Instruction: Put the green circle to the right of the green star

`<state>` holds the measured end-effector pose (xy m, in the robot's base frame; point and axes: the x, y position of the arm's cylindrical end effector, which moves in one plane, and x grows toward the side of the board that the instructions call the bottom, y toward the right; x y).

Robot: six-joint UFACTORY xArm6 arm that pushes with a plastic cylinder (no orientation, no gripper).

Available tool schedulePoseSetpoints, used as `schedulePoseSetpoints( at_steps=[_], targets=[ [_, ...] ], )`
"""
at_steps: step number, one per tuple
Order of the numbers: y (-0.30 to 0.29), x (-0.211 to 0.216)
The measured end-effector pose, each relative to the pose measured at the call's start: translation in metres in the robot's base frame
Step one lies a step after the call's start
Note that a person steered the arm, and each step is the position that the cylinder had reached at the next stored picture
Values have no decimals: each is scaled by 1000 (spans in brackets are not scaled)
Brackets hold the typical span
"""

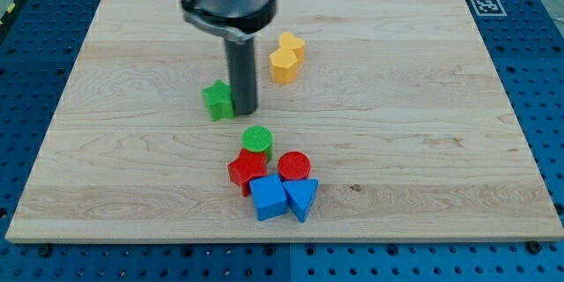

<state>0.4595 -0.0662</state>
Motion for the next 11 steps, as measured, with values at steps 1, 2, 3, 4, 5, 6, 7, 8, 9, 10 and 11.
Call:
schedulePoseSetpoints(
  at_steps=[1,2,3,4,5,6,7,8,9,10,11],
  targets=[
    [-25,19],
    [-20,54],
    [-17,83],
    [-7,86],
    [8,86],
    [12,79],
    [25,65],
    [39,44],
    [72,41],
    [103,42],
    [136,51]
  ],
)
